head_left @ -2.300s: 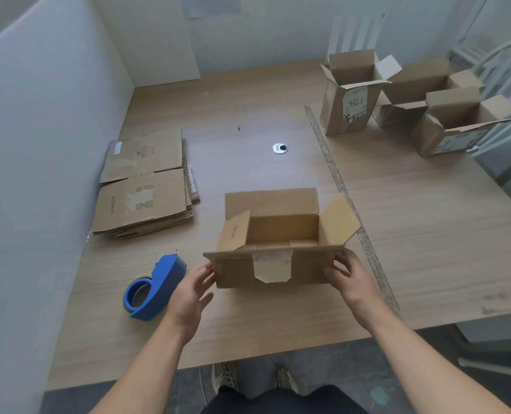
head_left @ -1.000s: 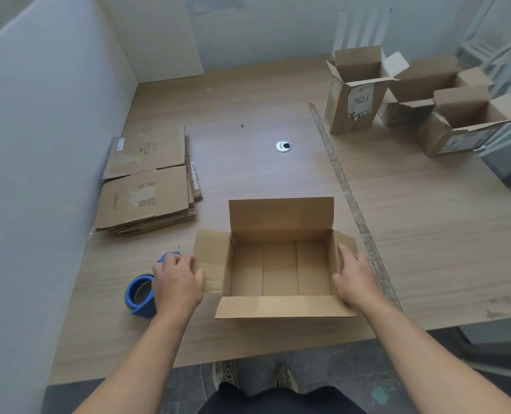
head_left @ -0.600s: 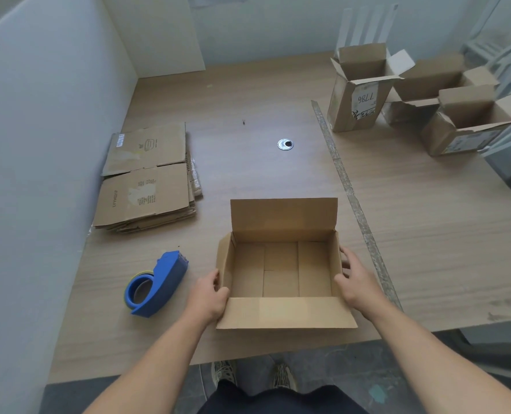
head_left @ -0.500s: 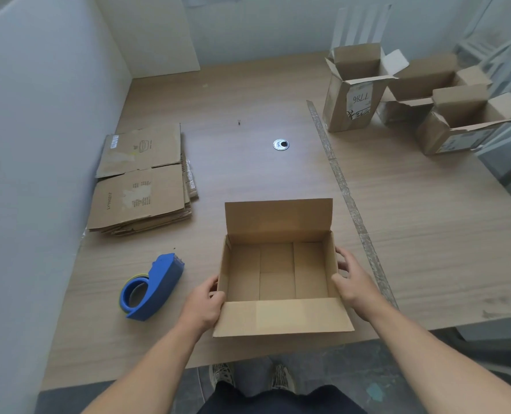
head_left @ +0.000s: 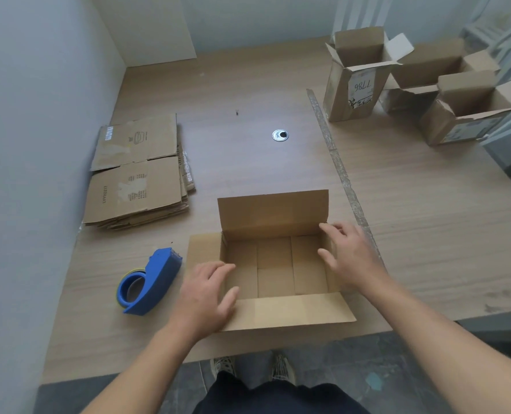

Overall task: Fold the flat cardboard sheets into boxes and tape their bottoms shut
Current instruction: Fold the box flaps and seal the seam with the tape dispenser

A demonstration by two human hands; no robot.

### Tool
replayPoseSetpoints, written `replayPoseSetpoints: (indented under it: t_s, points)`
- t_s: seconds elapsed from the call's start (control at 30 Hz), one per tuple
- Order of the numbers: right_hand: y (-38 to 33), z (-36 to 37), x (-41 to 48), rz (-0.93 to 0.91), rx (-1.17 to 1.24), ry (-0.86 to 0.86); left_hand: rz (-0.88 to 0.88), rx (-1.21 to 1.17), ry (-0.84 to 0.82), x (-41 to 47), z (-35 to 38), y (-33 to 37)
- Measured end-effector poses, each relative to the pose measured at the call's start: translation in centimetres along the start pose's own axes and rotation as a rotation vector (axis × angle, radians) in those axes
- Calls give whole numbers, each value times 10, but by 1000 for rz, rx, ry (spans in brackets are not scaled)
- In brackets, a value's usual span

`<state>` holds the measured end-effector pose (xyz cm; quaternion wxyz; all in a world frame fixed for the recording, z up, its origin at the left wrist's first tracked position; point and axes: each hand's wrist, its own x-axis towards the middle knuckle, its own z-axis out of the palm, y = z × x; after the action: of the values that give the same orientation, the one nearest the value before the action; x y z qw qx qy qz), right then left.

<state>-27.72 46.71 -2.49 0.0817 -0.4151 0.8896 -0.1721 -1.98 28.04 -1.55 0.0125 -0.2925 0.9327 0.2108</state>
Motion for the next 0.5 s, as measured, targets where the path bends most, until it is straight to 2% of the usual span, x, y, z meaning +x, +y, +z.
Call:
replayPoseSetpoints:
  t_s: [0.1,0.13,0.2,0.3,0.37,0.5]
  points:
    - [-11,1,27,-199,-59,30,53,53,-351,2,-6,6]
    - [-15,4,37,-214,-45,-16,52,71,-445,3,-6,6]
    - [-24,9,54,-139,18,-152,78,107,-511,4,-4,6]
    - [-27,17,72,22,-23,-256,142,187,-462,0,1,3]
    - [-30,21,77,44,-91,-235,170,239,-430,1,6,3]
    - [-35,29,88,99,-116,-167,315,446,-208,4,20,-7]
